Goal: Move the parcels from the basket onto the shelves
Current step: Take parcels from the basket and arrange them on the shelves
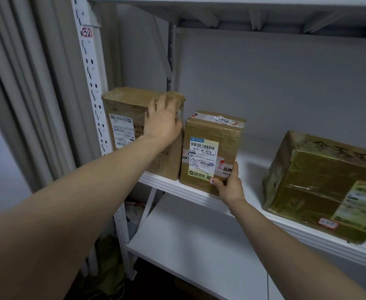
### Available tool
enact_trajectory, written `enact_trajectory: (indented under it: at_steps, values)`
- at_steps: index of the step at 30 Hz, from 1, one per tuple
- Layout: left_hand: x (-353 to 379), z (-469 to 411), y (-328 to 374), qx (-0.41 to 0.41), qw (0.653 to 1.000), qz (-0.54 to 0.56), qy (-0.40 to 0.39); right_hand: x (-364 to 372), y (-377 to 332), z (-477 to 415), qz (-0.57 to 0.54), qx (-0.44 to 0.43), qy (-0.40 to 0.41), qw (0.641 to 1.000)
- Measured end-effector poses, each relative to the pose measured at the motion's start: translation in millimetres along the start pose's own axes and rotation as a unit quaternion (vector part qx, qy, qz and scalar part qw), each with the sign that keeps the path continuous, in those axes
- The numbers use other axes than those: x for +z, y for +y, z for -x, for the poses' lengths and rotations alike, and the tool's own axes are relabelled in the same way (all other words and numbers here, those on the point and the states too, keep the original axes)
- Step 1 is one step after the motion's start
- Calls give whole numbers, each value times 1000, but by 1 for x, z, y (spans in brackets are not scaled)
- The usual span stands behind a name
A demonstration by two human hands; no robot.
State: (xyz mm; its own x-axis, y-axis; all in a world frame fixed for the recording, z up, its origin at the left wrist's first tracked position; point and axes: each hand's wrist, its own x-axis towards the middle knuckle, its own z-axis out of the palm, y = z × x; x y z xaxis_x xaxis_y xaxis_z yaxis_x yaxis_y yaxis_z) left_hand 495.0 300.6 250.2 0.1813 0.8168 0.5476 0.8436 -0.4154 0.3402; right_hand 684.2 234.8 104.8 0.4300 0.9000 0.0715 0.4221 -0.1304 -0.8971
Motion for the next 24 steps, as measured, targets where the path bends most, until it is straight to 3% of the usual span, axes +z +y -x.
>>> enact_trajectory:
  at_steps: [19, 22, 24]
  values:
    - [-5, 7, -3, 11, 1000, 0, -21, -1, -14, 3, 0, 63, -6, 998]
    - [-5, 21, -9, 6, 1000, 16, 18, 2, -16, 33, 6, 64, 71, 995]
    - [-4, 39, -18, -13, 999, 28, 37, 10, -14, 58, 34, 13, 141, 989]
